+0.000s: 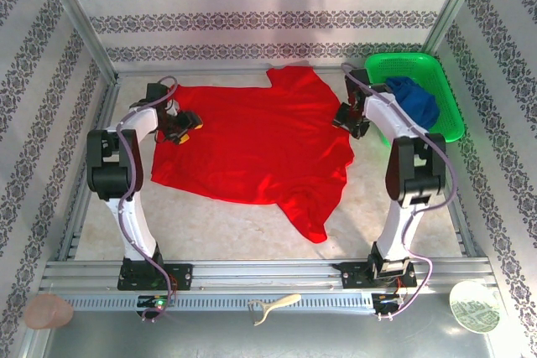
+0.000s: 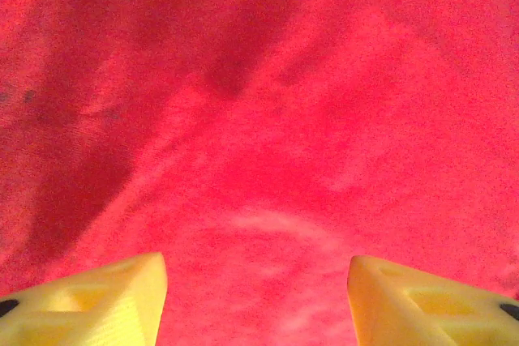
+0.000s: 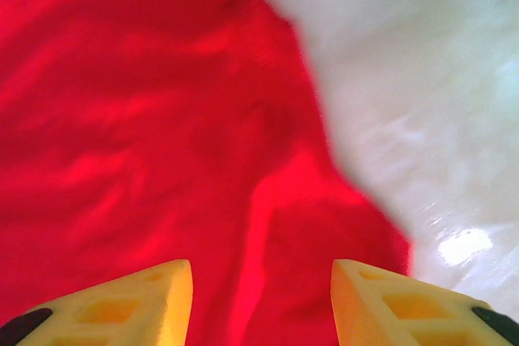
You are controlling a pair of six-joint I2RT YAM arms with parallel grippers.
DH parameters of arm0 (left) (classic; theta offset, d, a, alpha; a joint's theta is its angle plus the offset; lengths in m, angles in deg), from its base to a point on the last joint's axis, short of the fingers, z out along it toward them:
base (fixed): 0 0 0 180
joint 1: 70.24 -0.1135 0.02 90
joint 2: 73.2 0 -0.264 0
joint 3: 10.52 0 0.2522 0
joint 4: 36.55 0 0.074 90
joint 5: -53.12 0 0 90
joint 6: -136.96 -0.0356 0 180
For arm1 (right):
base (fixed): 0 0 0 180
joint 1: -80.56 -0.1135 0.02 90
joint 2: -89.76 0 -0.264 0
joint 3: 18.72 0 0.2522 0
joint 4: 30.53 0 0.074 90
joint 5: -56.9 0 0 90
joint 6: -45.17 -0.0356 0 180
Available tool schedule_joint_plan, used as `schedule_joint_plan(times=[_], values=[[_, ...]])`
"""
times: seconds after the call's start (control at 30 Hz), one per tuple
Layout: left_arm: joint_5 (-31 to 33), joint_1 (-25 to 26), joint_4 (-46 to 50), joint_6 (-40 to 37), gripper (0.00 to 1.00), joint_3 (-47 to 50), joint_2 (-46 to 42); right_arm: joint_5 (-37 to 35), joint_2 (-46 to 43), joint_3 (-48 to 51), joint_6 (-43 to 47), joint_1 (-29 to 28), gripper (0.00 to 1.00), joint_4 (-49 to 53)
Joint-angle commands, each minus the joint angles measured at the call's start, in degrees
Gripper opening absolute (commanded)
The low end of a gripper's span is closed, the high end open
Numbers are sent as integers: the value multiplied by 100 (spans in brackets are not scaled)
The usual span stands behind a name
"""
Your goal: Fold the inside-out t-shirt
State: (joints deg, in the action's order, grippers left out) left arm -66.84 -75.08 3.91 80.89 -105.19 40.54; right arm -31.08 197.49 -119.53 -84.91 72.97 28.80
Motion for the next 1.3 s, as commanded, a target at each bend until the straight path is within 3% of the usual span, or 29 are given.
schedule_joint_plan(times=[0.0, 0.17, 0.33, 0.7, 0.93, 1.03, 1.13, 1.27], values=[[-347, 15, -93, 297, 62, -369, -220, 444, -252, 577, -554, -385, 49, -375], [-463, 114, -214, 394, 63, -667, 505, 576, 260, 792, -1391, -847, 49, -670], [-266, 115, -77, 266, 63, -658, 815, 476, 685, 787, -2062, -895, 49, -597], [-154, 127, -287, 616, 63, -530, 1098, 775, 1935, -345, -2985, -203, 49, 227], [-397, 150, -236, 615, 63, -998, 1172, 812, 2472, -1573, -2506, 81, 48, 632], [-466, 134, -6, 420, 63, -1443, 904, 1045, 2328, -2035, -1910, 7, 47, 628], [-315, 106, 416, 228, 64, -1594, 351, 996, 1614, -1835, -1345, -139, 48, 450], [253, 106, 875, 172, 65, -717, -703, 796, 298, -885, -931, -315, 48, 257]])
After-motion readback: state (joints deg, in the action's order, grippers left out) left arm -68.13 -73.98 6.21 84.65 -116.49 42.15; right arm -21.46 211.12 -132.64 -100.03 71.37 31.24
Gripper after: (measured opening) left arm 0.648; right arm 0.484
